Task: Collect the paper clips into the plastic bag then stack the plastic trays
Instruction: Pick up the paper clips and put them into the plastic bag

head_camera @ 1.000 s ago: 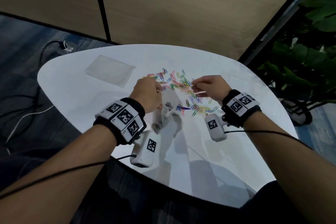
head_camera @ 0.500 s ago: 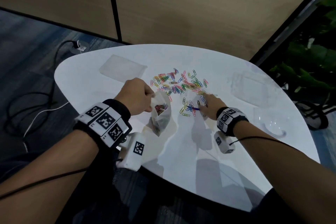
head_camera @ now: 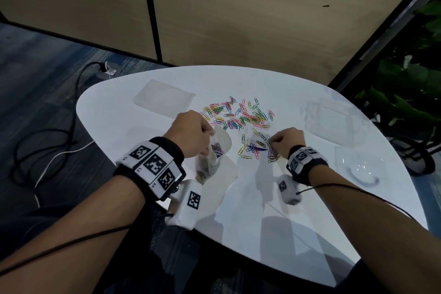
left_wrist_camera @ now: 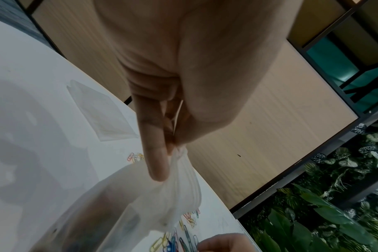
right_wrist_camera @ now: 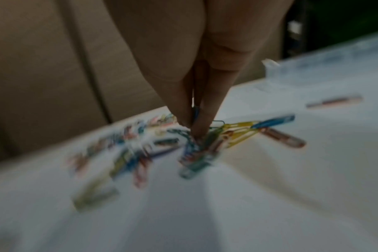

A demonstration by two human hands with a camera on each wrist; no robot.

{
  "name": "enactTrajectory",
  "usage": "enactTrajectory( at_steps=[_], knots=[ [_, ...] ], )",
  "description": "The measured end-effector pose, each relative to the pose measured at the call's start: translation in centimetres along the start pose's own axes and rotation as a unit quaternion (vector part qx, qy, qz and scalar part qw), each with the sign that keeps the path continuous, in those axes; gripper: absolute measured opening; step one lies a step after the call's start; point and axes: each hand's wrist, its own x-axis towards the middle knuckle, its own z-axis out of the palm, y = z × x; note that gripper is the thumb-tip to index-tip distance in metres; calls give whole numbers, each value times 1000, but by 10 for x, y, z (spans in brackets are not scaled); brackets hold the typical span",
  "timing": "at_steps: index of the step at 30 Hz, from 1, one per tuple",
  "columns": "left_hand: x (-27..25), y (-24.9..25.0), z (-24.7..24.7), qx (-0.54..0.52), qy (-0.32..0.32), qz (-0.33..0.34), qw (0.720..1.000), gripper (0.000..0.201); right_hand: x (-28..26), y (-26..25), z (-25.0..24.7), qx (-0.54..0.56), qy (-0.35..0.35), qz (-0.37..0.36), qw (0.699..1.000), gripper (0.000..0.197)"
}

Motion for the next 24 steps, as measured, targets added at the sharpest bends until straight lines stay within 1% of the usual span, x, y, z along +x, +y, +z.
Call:
enactTrajectory(
  at_steps=[1, 2, 3, 5, 6, 8, 9, 10, 11, 12, 13, 14, 16, 17, 18, 19, 20, 21, 23, 24],
  knots=[
    [0, 1, 1, -1, -6, -1, 1000, 23, 0, 2, -5, 76, -17, 36, 996, 12],
    [1, 3, 3, 0, -11, -1, 1000, 23, -2, 1, -11, 164, -42, 63, 984, 12],
    [1, 4, 4, 3, -17, -2, 1000, 23, -6, -4, -18, 255, -68, 80, 961, 12],
    [2, 7, 7, 6, -26, -2, 1000, 21, -19, -26, -32, 414, -109, 56, 902, 11],
    [2, 8, 8, 8, -29, -1, 1000, 21, -26, -40, -38, 472, -130, 33, 871, 15],
    [2, 11, 12, 11, -32, -1, 999, 20, -46, -71, -48, 538, -180, -12, 823, 20],
    [2, 12, 13, 11, -31, 1, 999, 20, -56, -84, -50, 547, -206, -28, 811, 19],
    [2, 13, 14, 11, -29, 3, 1000, 21, -65, -93, -48, 546, -230, -39, 805, 17],
    [2, 13, 15, 11, -25, 4, 1000, 22, -72, -100, -44, 531, -249, -47, 809, 15],
    [2, 14, 16, 14, -19, 6, 1000, 24, -78, -105, -40, 508, -262, -50, 819, 14],
    [2, 15, 17, 17, -13, 9, 1000, 25, -82, -108, -35, 470, -267, -61, 839, 14],
    [2, 16, 17, 19, -9, 12, 1000, 25, -85, -109, -30, 415, -267, -85, 865, 13],
    [3, 16, 18, 16, -9, 13, 1000, 22, -88, -111, -25, 227, -239, -178, 927, 11],
    [3, 17, 19, 12, -11, 12, 1000, 22, -90, -112, -26, 119, -220, -229, 941, 12],
    [3, 17, 20, 10, -13, 12, 1000, 23, -93, -115, -29, 42, -203, -266, 941, 14],
    [3, 16, 20, 9, -14, 13, 1000, 24, -95, -118, -33, 8, -195, -283, 939, 15],
    [3, 15, 19, 7, -14, 15, 1000, 24, -94, -120, -39, 7, -191, -288, 938, 16],
    [4, 14, 18, 6, -11, 15, 1000, 24, -92, -119, -45, 46, -197, -275, 940, 16],
    [6, 11, 13, 5, -4, 13, 1000, 23, -81, -109, -57, 171, -215, -209, 939, 14],
    [6, 9, 9, 2, -1, 9, 1000, 23, -72, -98, -60, 203, -196, -180, 942, 13]
  ],
)
